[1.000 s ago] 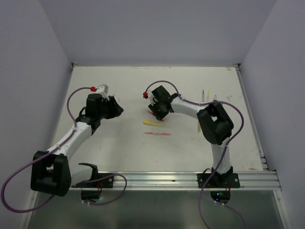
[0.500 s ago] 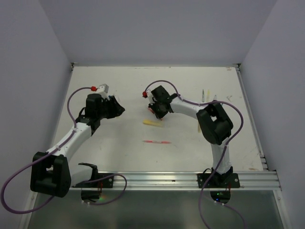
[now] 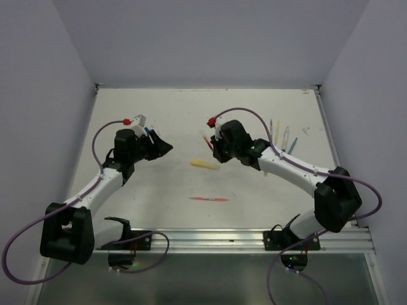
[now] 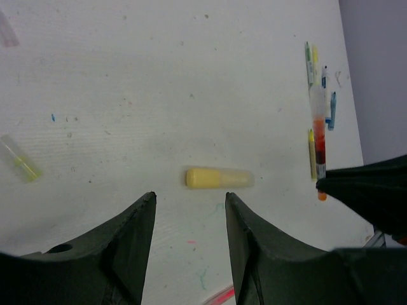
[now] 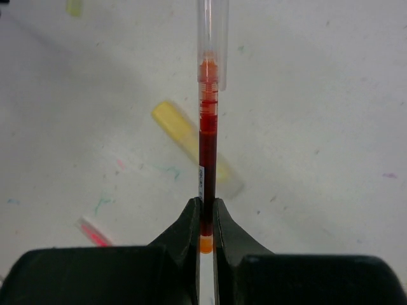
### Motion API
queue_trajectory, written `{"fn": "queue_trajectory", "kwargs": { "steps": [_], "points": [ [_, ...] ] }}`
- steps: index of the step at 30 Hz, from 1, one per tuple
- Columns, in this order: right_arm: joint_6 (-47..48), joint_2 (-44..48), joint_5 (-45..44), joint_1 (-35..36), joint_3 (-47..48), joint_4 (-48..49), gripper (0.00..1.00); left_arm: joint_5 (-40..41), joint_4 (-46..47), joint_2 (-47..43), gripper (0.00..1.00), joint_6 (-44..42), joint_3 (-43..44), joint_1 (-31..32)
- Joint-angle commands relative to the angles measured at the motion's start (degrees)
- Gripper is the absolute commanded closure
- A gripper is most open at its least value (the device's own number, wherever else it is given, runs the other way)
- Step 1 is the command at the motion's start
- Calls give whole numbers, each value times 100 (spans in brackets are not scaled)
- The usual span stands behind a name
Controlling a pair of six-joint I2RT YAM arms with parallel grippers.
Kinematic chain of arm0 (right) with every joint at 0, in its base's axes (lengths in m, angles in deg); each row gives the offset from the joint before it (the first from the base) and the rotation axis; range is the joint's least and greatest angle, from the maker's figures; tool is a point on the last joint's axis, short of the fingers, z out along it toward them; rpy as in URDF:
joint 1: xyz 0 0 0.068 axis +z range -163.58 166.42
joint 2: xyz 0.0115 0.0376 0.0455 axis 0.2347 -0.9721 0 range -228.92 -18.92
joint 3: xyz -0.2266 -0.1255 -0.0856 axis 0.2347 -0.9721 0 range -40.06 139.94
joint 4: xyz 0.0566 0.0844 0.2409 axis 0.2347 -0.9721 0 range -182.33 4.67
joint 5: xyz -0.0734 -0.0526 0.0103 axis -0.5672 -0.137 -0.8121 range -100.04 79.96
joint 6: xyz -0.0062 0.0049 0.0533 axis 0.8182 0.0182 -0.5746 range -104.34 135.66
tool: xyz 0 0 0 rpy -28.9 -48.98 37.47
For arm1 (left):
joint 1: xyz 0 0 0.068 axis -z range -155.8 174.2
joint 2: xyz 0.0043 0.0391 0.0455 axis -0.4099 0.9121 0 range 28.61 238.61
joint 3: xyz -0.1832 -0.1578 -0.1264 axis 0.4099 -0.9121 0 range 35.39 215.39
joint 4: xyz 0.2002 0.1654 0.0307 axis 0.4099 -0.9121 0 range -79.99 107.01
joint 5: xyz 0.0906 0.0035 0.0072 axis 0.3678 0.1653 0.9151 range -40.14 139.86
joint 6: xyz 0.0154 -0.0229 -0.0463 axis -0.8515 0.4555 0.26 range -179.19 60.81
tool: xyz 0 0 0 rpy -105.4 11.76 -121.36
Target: Open the pen caps
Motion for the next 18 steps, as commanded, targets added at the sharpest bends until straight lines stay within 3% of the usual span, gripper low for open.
{"fn": "queue_trajectory", "kwargs": {
  "steps": [1,4,8,13,18],
  "points": [
    [-921,468,345,426,-986,284,100,-208,472,-217,49,268,-97,-37],
    [-1476,724,364,987,-1656,828,100,-226,551,-384,49,417,-150,-37],
    [-1873,751,-427,2172,-2053,1112,100,-270,446,-692,49,523,-133,-46],
    [-2181,751,-971,2868,-2669,1963,100,-33,165,-1253,46,479,-97,-46],
    [-2357,498,-1245,3089,-2888,2333,100,11,-143,-1369,46,356,52,-46]
  ]
}}
